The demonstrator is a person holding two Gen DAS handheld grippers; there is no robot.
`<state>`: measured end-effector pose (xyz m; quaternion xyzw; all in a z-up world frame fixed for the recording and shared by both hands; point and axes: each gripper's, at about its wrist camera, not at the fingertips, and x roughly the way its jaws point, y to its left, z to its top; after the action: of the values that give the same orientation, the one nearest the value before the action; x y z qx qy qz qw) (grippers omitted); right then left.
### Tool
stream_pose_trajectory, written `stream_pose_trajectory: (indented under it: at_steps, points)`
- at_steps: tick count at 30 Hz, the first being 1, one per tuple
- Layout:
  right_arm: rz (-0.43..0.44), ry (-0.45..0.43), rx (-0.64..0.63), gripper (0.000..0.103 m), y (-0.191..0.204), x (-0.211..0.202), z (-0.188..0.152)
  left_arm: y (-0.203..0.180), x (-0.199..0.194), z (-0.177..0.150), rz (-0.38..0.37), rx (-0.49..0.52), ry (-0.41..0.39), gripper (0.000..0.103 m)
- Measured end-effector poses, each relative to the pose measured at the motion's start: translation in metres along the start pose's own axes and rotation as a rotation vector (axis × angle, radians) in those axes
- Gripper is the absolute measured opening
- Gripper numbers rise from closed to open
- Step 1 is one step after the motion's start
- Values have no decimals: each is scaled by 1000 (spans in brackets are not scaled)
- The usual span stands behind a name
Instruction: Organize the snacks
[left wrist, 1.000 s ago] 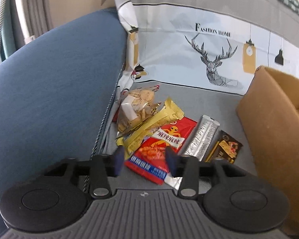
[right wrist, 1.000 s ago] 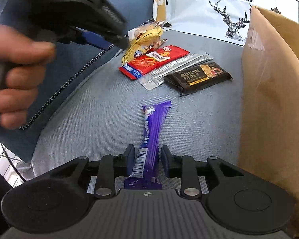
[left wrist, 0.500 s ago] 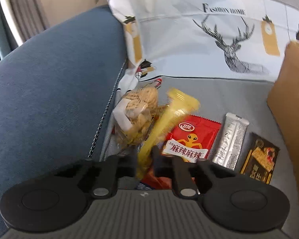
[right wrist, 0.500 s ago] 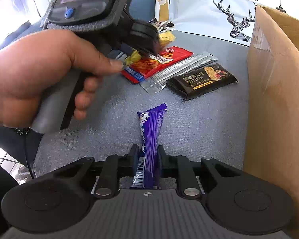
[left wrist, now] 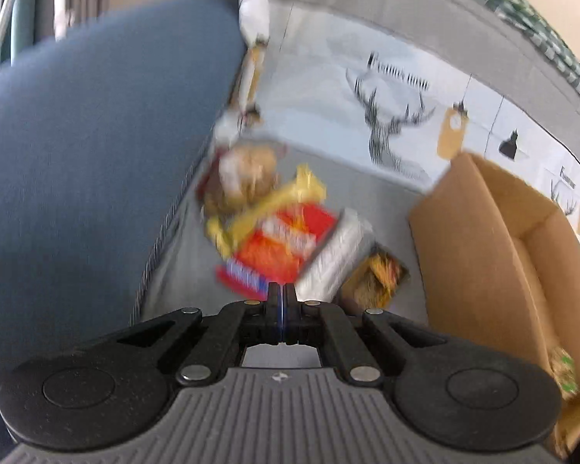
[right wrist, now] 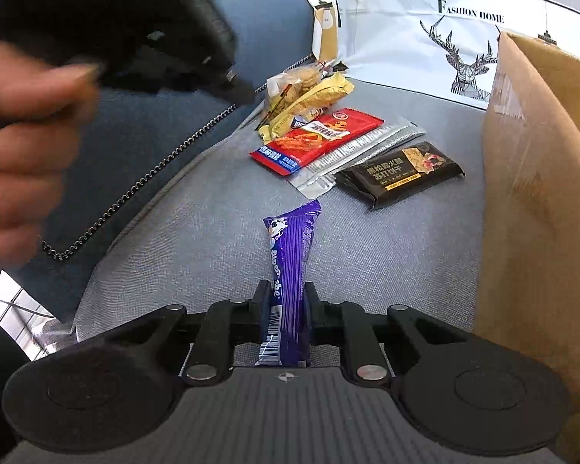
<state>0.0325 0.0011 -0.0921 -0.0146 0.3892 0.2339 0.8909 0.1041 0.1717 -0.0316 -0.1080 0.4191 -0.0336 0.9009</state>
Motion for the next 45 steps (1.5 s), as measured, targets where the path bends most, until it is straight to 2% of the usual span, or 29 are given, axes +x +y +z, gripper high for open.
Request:
stream_pose_trajectory:
  at_steps: [2,5,6,7,9,10,15,17,18,19,20,22,24,28,30,32,34,38,41,43,45]
  points:
    - [-8,0,-4,18,-1,-1,0,5,-1,-4,20,-10,12,0]
    - [-12,12,14,21,-3,0,0,8,-1,-2,63,6,-21,0]
    - [-15,18,21,25,-4,1,0,7,0,-1,75,22,-32,1]
    - [-18,24,25,34,-4,1,-1,7,3,2,86,39,-42,5]
    - [-30,33,24,43,-4,3,-2,1,9,5,91,77,-62,13]
    - [-32,38,20,44,-4,4,-3,-2,14,7,90,103,-75,16]
    - [-38,59,11,44,-5,8,-4,-24,44,17,77,199,-119,16]
    - [-35,60,13,41,-5,10,-3,-32,61,20,108,257,-139,18]
    - [-32,60,14,37,-5,11,-2,-36,70,21,125,280,-142,21]
    - [-31,61,15,35,-5,12,-1,-38,81,22,144,299,-140,28]
    - [-27,63,18,35,-6,12,0,-39,90,23,165,317,-135,43]
    - [-15,70,31,35,-9,13,1,-43,110,24,227,358,-121,56]
    - [-1,73,44,35,-11,14,3,-41,123,27,253,364,-123,56]
    - [11,75,58,35,-14,17,6,-27,132,39,265,266,-146,56]
    - [9,73,56,35,-13,18,6,-19,133,43,214,204,-124,20]
    - [2,70,49,31,-12,18,6,-15,130,47,196,187,-110,11]
    - [-1,66,40,20,-11,18,5,-13,117,49,170,161,-125,9]
    - [16,51,58,17,-12,16,3,-8,73,49,110,103,-162,9]
    - [12,30,53,17,-11,14,1,-7,39,38,72,99,-156,9]
    - [8,14,42,17,-8,11,1,-5,22,25,54,80,-106,9]
    - [10,2,31,17,-7,7,0,0,13,8,37,46,-7,9]
